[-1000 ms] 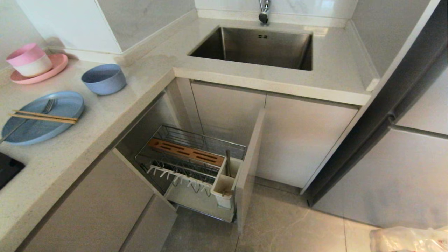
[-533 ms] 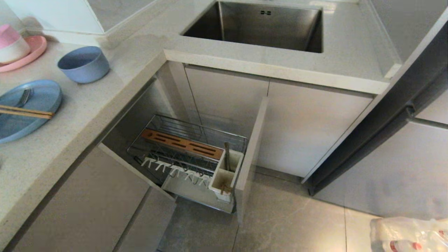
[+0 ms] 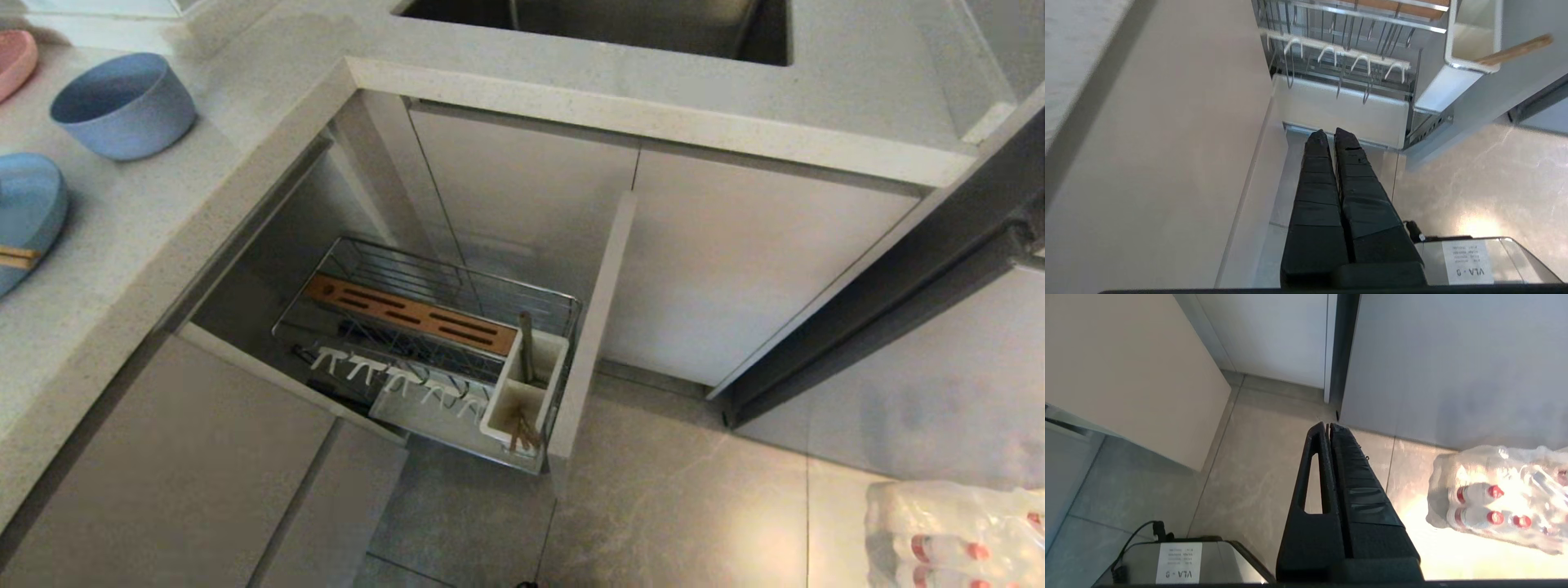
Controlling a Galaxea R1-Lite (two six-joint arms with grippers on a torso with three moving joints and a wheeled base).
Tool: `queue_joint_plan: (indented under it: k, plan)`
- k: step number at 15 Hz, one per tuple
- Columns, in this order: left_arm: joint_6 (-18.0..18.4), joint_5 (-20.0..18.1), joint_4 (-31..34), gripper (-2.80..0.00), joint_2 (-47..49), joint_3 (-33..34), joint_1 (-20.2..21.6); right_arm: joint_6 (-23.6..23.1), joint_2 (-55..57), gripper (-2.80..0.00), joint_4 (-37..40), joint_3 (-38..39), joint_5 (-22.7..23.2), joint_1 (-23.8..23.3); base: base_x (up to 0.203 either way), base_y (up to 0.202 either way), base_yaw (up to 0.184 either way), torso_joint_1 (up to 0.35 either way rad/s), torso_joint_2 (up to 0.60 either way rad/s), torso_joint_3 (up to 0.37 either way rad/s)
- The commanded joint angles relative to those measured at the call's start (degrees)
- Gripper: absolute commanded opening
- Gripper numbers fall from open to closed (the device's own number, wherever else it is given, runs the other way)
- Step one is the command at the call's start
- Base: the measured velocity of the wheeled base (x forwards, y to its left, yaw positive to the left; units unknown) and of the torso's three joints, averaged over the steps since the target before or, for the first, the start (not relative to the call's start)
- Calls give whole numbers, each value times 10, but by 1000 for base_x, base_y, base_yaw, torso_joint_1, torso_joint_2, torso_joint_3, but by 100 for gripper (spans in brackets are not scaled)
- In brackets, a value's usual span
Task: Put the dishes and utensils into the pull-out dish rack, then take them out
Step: Pick up the bowl and place it in the cupboard
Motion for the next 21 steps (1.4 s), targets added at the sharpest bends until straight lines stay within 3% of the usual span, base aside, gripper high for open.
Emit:
queue_joint_plan:
  k: [1,7,14,17,21]
  plan:
    - [0,0,0,-280,-1,0,0,0,0,-280,0,0,0,0,0,0,0,-3,7,-200]
    - [0,0,0,-280,-1,0,0,0,1,-280,0,0,0,0,0,0,0,3,3,-189]
    - [5,0,-9,-280,-1,-14,0,0,1,-280,0,0,0,0,0,0,0,1,1,-16]
    - [7,2,25,-280,2,-137,0,0,1,-280,0,0,0,0,0,0,0,0,0,0]
    - [40,11,158,-280,103,-413,1,0,0,-280,0,0,0,0,0,0,0,0,0,0]
